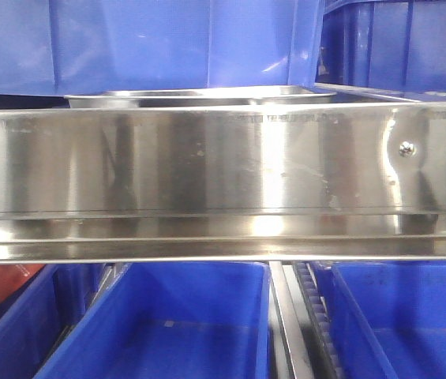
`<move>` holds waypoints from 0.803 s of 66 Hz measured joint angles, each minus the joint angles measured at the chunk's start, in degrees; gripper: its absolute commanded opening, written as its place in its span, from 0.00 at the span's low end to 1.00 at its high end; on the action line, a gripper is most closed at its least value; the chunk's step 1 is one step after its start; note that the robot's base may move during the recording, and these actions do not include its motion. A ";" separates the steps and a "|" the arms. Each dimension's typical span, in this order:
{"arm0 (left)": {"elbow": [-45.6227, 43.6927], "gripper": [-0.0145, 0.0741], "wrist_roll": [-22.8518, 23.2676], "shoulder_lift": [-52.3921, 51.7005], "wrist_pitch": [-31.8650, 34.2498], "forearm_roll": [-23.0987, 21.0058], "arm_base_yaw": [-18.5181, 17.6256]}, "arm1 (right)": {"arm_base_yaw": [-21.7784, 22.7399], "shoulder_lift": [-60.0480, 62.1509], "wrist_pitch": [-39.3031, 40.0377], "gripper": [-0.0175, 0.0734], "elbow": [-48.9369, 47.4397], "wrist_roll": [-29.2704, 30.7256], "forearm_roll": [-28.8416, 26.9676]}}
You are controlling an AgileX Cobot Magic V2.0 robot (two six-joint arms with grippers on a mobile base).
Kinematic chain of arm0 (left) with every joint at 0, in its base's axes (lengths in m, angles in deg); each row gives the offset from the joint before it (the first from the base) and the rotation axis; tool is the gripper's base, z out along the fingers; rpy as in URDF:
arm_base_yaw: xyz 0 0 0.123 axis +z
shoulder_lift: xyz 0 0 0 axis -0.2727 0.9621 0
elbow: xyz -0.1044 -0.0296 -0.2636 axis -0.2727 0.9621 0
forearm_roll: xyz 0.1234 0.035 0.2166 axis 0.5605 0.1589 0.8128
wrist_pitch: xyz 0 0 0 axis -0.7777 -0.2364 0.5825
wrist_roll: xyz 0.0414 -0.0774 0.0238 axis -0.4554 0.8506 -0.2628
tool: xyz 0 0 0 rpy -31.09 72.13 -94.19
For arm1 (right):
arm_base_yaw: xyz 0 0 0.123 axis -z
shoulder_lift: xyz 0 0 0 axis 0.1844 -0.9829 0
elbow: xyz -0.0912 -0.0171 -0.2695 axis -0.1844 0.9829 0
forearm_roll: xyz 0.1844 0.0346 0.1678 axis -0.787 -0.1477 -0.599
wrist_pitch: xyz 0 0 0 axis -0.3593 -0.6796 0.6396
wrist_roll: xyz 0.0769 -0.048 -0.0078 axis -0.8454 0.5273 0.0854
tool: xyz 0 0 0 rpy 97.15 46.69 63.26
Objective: Stack silver trays without gaps
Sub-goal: 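Raise both grippers toward the silver tray on the upper shelf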
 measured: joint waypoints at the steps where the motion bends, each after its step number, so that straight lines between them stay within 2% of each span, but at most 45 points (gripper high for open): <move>1: -0.10 0.17 0.00 0.49 0.00 0.00 0.00 | 0.00 -1.08 -0.28 0.17 -0.22 0.00 0.00; 18: -0.12 0.17 0.00 6.23 1.93 -2.32 0.00 | 0.00 -9.60 0.25 0.17 -1.00 0.11 -0.06; 26: -0.80 0.17 0.00 8.20 3.30 -3.21 0.00 | 0.00 -12.19 3.06 0.17 -1.00 0.11 -0.37; 31: -2.28 0.15 0.00 9.80 1.99 -6.14 0.00 | -0.78 -13.83 3.00 0.18 -1.49 0.11 -0.86; 38: -5.78 0.15 0.00 13.54 -0.59 -8.70 -1.25 | -5.16 -16.91 2.49 0.18 -2.92 -1.72 -0.35; 44: -8.78 0.15 1.55 17.64 -0.94 -8.92 -4.57 | -11.44 -20.33 2.49 0.18 -4.85 -8.77 4.97; 49: -11.48 0.15 5.41 21.16 -0.94 -6.99 -7.96 | -17.38 -24.09 1.28 0.18 -7.82 -16.15 11.39; 53: -13.90 0.15 9.74 24.05 -1.27 -3.21 -10.92 | -21.33 -27.58 -0.53 0.18 -10.73 -20.22 15.46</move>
